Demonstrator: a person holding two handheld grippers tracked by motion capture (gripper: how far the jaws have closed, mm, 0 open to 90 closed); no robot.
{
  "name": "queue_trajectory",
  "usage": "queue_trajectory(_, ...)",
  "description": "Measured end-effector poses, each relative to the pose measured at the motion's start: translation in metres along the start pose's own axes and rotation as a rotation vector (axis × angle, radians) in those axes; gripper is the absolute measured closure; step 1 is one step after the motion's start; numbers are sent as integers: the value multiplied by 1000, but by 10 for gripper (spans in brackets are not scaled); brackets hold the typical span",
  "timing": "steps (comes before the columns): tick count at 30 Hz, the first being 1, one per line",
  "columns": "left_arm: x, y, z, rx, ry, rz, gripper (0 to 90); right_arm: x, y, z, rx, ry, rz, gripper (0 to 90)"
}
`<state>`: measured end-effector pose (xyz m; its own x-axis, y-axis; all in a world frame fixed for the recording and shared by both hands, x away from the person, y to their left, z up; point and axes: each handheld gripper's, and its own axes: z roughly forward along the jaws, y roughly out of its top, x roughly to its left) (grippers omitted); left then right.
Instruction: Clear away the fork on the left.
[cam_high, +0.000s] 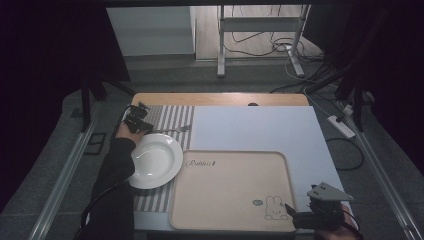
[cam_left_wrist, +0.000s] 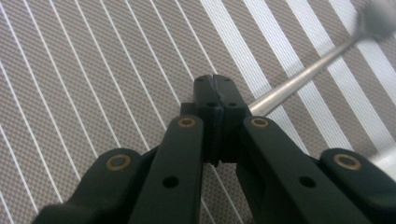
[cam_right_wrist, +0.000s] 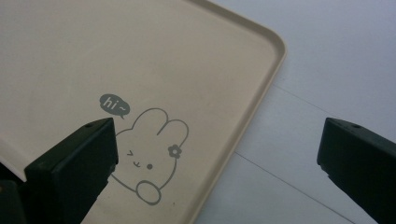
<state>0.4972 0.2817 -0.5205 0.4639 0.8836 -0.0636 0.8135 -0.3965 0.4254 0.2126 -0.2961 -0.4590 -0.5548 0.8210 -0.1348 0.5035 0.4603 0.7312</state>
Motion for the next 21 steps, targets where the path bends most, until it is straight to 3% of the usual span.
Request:
queue_trajectory(3,-1,-4,-2,5,-30,-9,891,1,0,1,3,-5,-7,0)
queue_trajectory(11,-5,-7,-6,50,-79,27,891,1,0,0,3,-11,-5,0)
queue_trajectory(19,-5,-12,-6,27,-111,15,890,1,0,0,5,-11,-8,0)
queue_trajectory(21,-3,-12,-8,1,-93,1,850,1,0,0,5,-11,-8,0)
